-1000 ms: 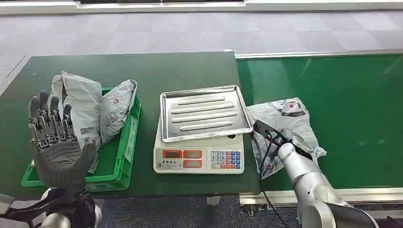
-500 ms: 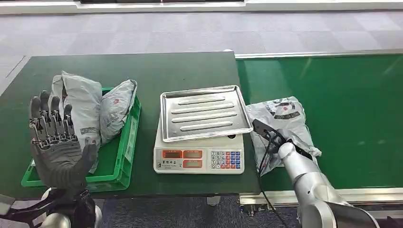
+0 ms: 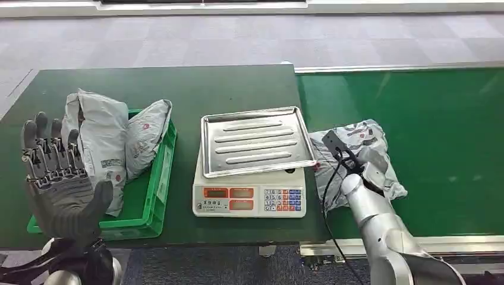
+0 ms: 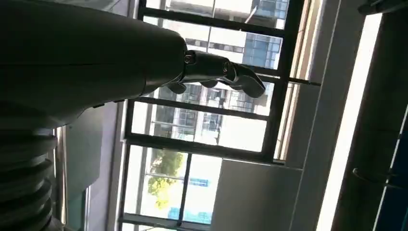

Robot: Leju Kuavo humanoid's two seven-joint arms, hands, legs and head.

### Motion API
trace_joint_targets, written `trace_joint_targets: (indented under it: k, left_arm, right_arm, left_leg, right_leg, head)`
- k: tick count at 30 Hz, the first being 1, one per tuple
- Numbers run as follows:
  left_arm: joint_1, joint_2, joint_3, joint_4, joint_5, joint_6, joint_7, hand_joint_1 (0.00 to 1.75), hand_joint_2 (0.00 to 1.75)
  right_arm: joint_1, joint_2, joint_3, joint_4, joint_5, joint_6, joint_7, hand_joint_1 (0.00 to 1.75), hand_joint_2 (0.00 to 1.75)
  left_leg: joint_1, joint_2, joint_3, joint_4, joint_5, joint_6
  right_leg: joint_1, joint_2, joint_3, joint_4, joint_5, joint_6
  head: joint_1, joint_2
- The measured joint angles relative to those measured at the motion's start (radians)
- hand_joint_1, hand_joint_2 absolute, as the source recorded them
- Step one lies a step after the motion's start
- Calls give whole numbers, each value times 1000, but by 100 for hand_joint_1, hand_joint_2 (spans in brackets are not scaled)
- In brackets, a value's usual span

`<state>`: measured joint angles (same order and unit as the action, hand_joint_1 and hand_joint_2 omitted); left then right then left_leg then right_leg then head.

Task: Moved the parcel from conveyor to table for the left to box.

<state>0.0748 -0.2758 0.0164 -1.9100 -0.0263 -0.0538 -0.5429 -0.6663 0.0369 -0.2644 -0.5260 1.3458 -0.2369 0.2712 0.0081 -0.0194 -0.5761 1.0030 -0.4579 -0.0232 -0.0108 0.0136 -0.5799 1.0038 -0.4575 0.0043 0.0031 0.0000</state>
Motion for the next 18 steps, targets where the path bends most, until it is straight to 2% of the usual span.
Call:
trace_joint_targets:
  k: [2,9,18]
  left_arm:
    - [4,-1,4,-15,-3,3,3,0,175]
    - [8,-2,13,-24,-4,13,5,0,175]
    - [8,-2,13,-24,-4,15,3,0,175]
  right_arm:
    - [37,17,1,-122,15,-76,5,175,175]
    - [175,76,23,-546,36,-178,-39,175,175]
    - [230,102,30,-727,38,-191,-47,175,175]
  left_leg:
    - [0,-1,0,0,0,0]
    - [0,-1,0,0,0,0]
    - [0,-1,0,0,0,0]
  right_leg:
    - [0,-1,0,0,0,0]
    - [0,-1,0,0,-1,0]
    - [0,-1,0,0,-1,1]
  head:
    - [0,0]
    - [0,0]
    - [0,0]
